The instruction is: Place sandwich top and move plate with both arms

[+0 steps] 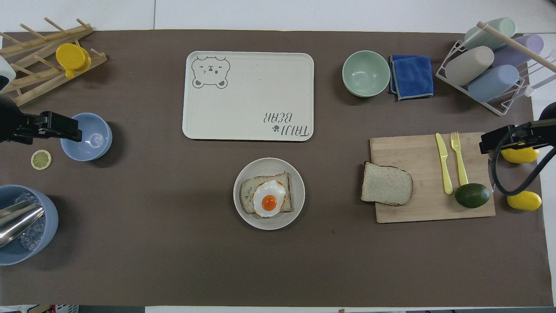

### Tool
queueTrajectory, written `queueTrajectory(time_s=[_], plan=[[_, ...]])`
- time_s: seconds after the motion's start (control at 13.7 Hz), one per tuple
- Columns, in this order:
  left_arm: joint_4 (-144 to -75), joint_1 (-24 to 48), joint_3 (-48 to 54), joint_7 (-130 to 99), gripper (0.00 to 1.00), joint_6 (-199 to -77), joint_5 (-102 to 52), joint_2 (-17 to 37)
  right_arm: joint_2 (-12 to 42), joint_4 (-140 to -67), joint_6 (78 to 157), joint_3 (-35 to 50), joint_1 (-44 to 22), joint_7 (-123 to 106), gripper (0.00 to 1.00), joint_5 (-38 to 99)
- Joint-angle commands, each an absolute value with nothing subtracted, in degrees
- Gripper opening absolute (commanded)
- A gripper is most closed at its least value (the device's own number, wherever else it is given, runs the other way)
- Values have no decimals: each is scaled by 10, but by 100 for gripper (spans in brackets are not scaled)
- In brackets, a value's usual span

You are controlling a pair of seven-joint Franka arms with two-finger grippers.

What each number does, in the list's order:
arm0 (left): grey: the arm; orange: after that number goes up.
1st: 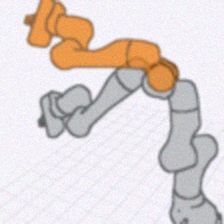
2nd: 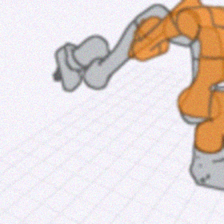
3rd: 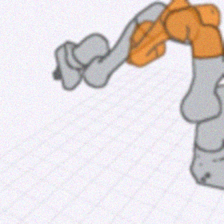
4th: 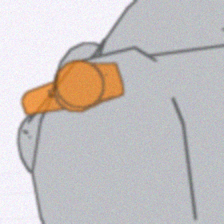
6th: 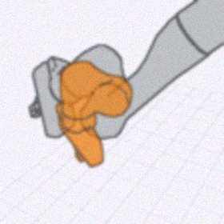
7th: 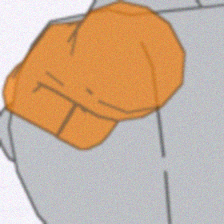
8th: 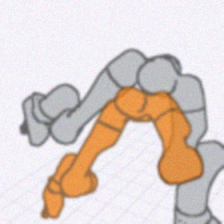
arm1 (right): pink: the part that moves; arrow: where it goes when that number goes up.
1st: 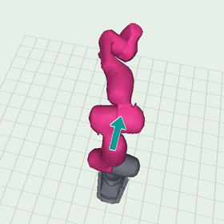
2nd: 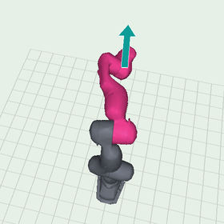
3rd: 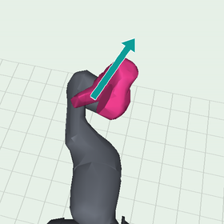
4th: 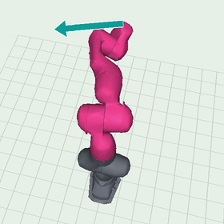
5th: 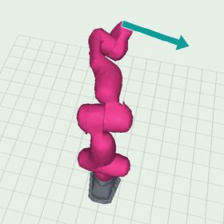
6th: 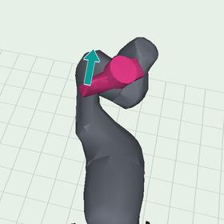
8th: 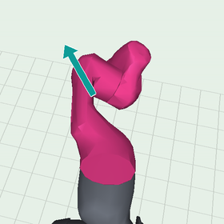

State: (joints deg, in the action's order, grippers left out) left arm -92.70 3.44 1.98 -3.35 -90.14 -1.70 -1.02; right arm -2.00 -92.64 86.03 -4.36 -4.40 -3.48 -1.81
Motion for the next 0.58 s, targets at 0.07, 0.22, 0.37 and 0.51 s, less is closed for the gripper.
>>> queueTrajectory(time_s=[0.07,0.22,0.37,0.51], plan=[[-924,28,25,-30,100,-890,-10,-13,-34,-942,846,-40,-46,-33,100,-18],[-924,28,25,-30,100,-890,-10,-13,-35,-953,873,-32,-81,-27,100,-19],[-924,28,25,-30,100,-890,-10,-13,-33,-988,919,-30,-137,30,100,-29],[-924,28,25,-30,100,-890,-10,-13,-11,-1027,981,-30,-193,99,100,-29]])
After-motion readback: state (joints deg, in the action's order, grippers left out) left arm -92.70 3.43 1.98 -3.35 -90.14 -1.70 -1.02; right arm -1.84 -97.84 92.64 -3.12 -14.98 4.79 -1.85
